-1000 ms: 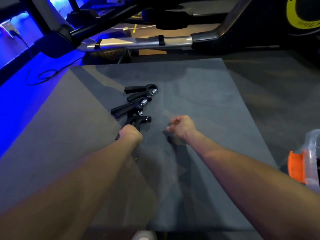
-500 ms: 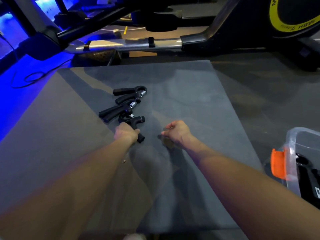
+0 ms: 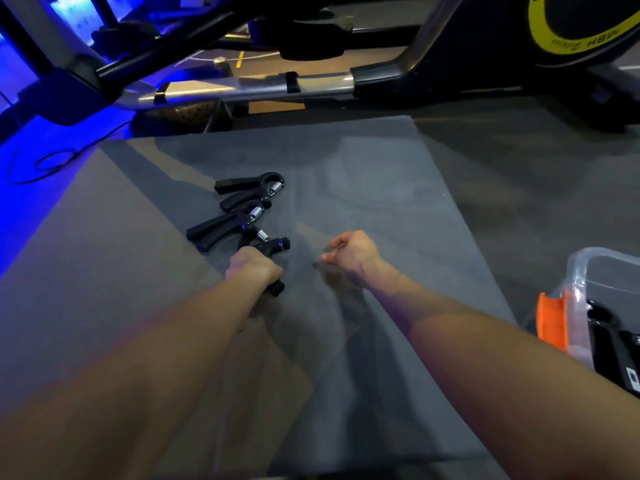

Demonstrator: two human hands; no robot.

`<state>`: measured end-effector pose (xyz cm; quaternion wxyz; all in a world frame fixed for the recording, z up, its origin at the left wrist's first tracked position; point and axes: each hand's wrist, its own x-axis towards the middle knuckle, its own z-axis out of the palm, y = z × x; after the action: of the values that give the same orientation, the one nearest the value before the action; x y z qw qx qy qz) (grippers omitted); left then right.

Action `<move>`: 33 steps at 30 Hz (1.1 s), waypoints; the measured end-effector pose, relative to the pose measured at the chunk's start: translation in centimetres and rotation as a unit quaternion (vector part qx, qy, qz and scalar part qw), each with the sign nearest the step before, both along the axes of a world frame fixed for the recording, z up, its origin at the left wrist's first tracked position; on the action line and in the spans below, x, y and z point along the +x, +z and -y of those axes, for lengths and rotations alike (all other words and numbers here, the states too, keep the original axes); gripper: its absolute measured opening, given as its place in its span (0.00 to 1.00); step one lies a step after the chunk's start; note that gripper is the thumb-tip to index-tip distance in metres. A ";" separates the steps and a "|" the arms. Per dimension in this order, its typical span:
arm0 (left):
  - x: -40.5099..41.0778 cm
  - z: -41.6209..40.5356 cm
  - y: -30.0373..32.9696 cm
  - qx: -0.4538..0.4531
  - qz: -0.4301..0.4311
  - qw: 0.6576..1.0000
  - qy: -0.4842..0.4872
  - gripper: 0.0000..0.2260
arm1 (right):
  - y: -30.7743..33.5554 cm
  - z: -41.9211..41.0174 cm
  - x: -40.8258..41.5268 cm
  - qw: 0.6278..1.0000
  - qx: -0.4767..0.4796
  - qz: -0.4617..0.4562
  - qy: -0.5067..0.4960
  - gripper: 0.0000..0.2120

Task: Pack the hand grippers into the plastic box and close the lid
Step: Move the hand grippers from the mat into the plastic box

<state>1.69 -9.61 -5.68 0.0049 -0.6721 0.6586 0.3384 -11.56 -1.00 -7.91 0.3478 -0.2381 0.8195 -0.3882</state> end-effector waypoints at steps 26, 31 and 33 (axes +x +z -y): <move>-16.6 -24.3 9.9 0.299 -0.372 0.844 -0.243 0.12 | 9.7 -27.8 -11.7 0.973 -0.083 0.028 -0.213 0.05; -20.3 -31.6 8.0 0.299 -0.352 0.839 -0.288 0.12 | 9.1 -35.5 -14.3 0.960 -0.041 -0.014 -0.275 0.10; -21.6 -34.4 6.8 0.277 -0.334 0.841 -0.324 0.13 | 8.4 -38.3 -15.4 0.955 -0.015 -0.022 -0.297 0.10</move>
<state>-19.92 24.81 1.15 0.0796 -0.2372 0.6792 0.6900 -26.97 37.27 0.53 0.1952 0.0022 0.8549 -0.4806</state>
